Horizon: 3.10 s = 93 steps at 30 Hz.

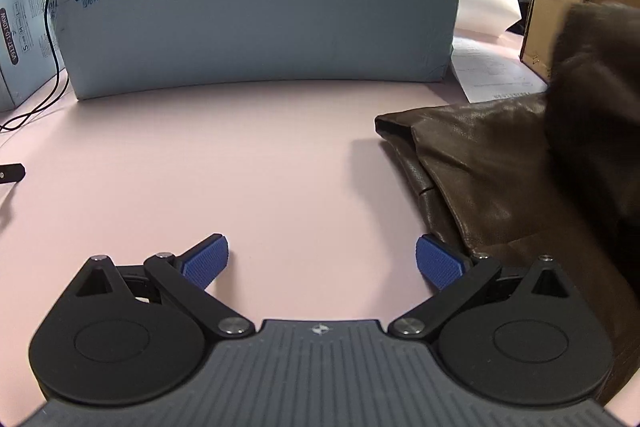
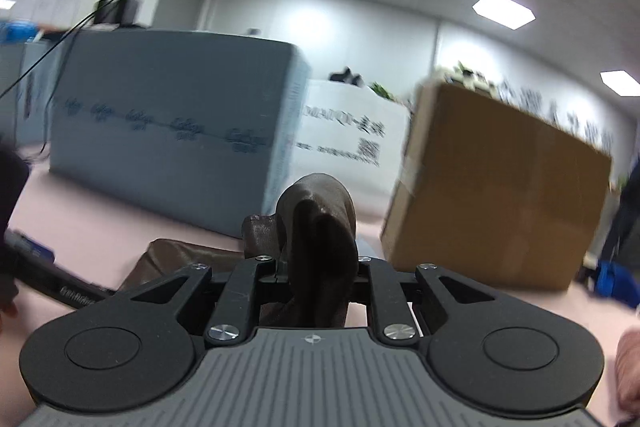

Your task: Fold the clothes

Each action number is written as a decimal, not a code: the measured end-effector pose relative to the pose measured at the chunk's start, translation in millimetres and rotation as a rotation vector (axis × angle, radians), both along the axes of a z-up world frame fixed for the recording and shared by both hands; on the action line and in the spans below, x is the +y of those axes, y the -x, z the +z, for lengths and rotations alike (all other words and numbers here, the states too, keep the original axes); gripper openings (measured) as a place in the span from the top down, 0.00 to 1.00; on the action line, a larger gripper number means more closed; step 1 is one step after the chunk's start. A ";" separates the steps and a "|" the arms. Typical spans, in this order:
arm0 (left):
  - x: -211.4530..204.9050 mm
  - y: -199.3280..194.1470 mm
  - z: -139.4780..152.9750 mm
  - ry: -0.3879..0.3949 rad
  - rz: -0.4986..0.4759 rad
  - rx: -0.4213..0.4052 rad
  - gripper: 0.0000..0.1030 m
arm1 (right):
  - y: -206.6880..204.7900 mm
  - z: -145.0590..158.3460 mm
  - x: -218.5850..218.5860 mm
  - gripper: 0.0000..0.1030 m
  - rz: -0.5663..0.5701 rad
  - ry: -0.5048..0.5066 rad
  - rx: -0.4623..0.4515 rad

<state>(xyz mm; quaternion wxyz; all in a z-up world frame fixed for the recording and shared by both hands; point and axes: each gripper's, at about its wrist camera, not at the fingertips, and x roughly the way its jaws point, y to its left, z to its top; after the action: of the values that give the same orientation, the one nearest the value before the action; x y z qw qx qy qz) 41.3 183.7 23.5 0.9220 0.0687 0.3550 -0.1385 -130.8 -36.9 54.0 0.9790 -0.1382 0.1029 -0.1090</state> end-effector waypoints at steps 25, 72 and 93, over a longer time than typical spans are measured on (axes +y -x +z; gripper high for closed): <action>5.1 14.7 0.4 0.022 0.240 -0.011 0.00 | -26.7 -43.7 70.6 0.17 0.383 -0.052 0.249; -60.3 91.6 4.7 0.029 -0.045 -0.328 0.00 | 10.9 -41.5 50.5 0.00 0.446 -0.276 0.295; -67.4 88.9 1.4 -0.048 -0.032 -0.225 0.00 | 17.0 -43.1 -6.0 0.00 0.204 -0.551 0.172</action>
<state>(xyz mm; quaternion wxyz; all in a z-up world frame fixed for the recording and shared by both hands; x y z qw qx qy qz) -47.6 116.4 24.9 0.9517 0.1117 0.2515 -0.1360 -147.8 -42.9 10.9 0.9732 0.1144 0.1966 0.0338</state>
